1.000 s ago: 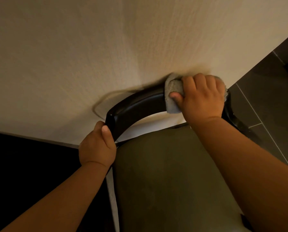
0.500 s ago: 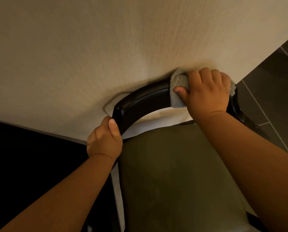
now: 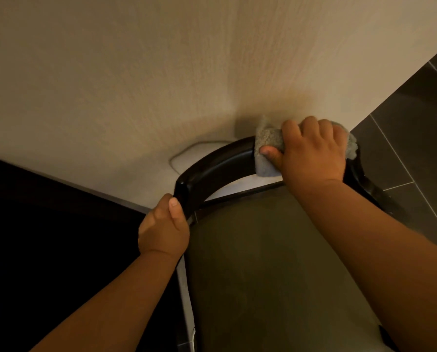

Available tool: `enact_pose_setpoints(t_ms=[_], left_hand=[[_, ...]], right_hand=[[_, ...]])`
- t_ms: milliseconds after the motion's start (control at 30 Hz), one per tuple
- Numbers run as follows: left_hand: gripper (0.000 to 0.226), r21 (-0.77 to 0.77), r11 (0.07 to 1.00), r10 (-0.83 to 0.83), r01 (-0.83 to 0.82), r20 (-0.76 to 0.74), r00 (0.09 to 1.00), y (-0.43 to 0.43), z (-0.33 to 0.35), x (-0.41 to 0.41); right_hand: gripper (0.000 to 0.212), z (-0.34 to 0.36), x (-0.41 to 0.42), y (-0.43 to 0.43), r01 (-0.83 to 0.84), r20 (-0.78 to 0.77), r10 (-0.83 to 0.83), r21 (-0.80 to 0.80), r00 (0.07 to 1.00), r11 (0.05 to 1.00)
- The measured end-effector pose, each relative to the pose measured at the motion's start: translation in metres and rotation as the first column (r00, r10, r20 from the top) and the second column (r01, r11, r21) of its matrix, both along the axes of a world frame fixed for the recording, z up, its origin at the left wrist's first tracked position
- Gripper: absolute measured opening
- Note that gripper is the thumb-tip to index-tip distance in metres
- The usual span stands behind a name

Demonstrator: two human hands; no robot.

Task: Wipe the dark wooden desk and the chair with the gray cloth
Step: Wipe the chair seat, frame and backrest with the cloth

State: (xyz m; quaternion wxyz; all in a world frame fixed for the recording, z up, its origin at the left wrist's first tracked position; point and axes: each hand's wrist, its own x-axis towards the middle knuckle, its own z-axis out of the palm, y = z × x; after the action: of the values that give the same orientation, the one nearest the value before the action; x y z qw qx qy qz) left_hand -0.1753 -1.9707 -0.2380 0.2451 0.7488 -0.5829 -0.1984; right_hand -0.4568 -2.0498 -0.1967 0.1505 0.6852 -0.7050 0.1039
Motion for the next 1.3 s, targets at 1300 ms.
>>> enact_pose_setpoints(t_ms=[1300], left_hand=[[0.052, -0.142, 0.910, -0.314, 0.389, 0.377, 0.871, -0.067, 0.050, -0.066]], right_hand=[[0.064, 0.056, -0.055, 0.026, -0.056, 0.092, 0.030, 0.303, 0.995, 0.951]])
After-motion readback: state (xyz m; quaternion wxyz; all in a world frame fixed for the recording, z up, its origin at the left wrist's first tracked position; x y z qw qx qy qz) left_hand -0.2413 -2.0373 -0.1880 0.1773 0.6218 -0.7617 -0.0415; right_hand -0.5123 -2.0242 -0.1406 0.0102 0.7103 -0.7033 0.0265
